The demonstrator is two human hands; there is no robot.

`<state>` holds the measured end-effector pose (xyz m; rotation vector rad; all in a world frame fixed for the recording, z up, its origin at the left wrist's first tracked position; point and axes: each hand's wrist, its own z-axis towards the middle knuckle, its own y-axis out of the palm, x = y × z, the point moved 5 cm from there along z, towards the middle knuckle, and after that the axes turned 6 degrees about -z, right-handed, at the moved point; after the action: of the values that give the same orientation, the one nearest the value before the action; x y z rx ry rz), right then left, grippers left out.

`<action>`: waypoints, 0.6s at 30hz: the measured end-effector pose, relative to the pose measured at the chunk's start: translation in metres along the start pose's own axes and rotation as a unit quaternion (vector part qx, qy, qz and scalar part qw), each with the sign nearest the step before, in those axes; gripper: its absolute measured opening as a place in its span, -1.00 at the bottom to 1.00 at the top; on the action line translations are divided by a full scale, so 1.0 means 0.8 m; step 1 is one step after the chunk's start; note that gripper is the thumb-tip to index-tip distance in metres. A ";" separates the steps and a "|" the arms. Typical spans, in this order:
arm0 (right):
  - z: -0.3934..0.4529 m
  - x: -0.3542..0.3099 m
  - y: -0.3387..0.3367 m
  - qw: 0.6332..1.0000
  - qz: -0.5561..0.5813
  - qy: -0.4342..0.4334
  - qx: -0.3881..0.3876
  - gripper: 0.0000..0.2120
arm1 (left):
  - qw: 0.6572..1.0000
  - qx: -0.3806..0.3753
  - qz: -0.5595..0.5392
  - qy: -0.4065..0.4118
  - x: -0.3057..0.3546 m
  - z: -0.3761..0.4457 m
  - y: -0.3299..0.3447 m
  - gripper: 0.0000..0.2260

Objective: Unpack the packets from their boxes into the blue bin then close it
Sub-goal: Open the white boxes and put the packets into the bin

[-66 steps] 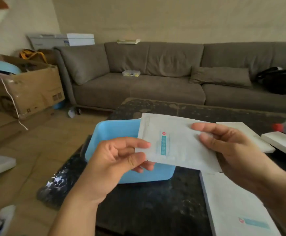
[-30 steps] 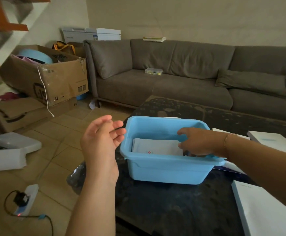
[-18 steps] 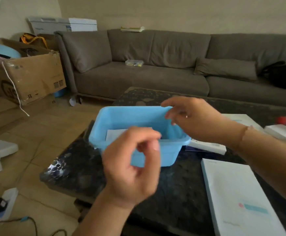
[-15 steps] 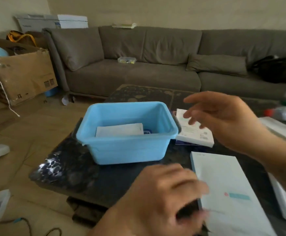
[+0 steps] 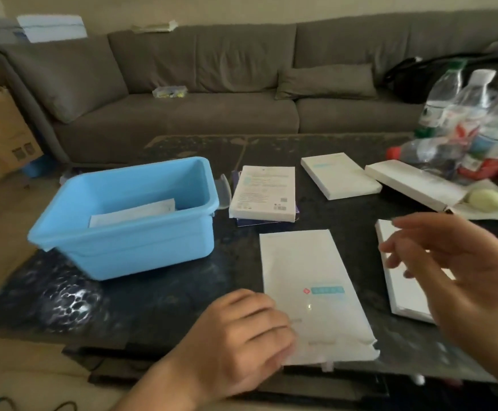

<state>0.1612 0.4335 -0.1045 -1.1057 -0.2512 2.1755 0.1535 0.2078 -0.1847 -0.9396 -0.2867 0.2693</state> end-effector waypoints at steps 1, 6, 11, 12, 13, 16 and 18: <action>-0.004 -0.004 -0.003 0.999 -0.028 -0.022 -0.004 -0.89 | 1.000 -0.008 -0.008 -0.008 -0.002 0.003 -0.001 -0.78; -0.007 -0.008 -0.016 0.992 -0.085 -0.092 0.013 -0.83 | 0.998 -0.062 0.008 0.001 -0.011 0.002 0.009 -0.75; -0.016 -0.020 -0.027 0.969 -0.121 -0.216 0.022 -0.89 | 0.993 0.086 -0.070 -0.049 -0.019 0.026 -0.008 -0.80; -0.019 -0.026 -0.025 0.959 -0.135 -0.251 0.016 -0.88 | 0.983 0.122 -0.103 -0.085 -0.025 0.036 -0.015 -0.77; -0.022 -0.030 -0.020 0.948 -0.159 -0.276 0.009 -0.85 | 0.971 0.156 -0.128 -0.127 -0.030 0.046 -0.024 -0.77; -0.023 -0.030 0.005 0.927 -0.227 -0.296 -0.031 -0.83 | 0.922 0.237 -0.185 -0.246 -0.046 0.063 -0.042 -0.83; -0.020 -0.023 0.021 0.924 -0.253 -0.279 -0.064 -0.84 | 0.909 0.253 -0.207 -0.259 -0.048 0.069 -0.047 -0.84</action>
<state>0.1727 0.4068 -0.1103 -0.3836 -0.8443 1.9564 0.1024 0.2147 -0.1280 -0.2606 -0.8518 0.1824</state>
